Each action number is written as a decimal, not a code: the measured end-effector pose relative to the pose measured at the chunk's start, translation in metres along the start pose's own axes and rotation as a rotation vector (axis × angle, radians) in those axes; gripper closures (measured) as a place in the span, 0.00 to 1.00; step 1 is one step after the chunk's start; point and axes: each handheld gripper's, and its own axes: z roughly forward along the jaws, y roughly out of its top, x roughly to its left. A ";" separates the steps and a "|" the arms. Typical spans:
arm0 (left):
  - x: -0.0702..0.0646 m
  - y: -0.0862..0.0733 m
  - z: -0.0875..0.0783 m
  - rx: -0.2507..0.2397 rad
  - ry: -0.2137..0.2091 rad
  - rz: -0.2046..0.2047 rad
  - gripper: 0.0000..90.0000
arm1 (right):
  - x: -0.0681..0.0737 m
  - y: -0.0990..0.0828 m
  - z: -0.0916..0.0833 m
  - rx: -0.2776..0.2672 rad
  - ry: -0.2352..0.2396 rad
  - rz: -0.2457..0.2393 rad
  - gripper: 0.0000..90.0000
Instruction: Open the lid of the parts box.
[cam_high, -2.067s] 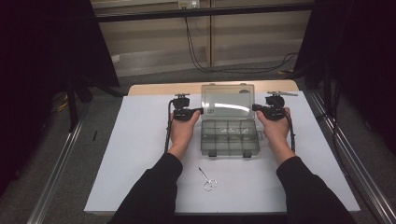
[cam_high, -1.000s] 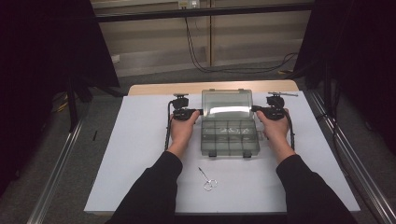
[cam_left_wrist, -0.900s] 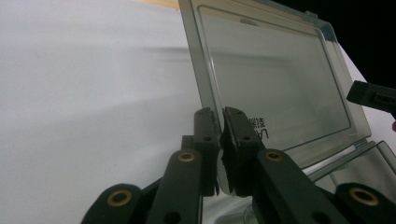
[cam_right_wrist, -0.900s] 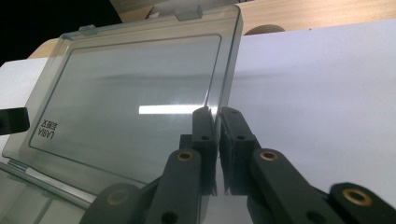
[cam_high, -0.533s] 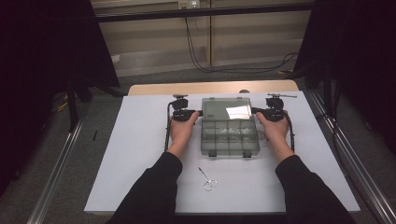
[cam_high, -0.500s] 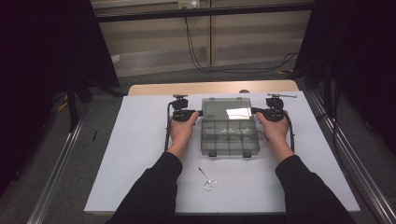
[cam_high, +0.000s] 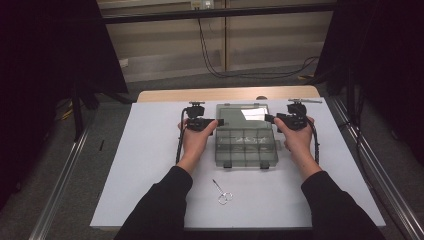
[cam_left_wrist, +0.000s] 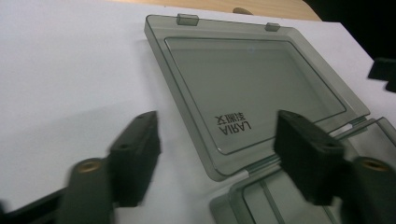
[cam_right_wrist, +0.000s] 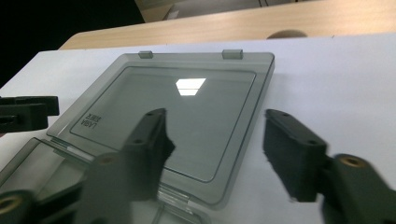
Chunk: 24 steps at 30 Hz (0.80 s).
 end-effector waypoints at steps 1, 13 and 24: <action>-0.001 0.000 -0.002 -0.006 -0.003 0.004 0.20 | 0.002 0.001 -0.004 -0.008 -0.009 -0.013 0.16; -0.021 -0.008 -0.032 -0.002 -0.019 0.101 0.00 | 0.006 -0.004 -0.053 -0.115 -0.005 -0.070 0.00; -0.039 -0.017 -0.055 0.023 -0.033 0.135 0.00 | 0.003 -0.021 -0.090 -0.169 0.001 -0.092 0.00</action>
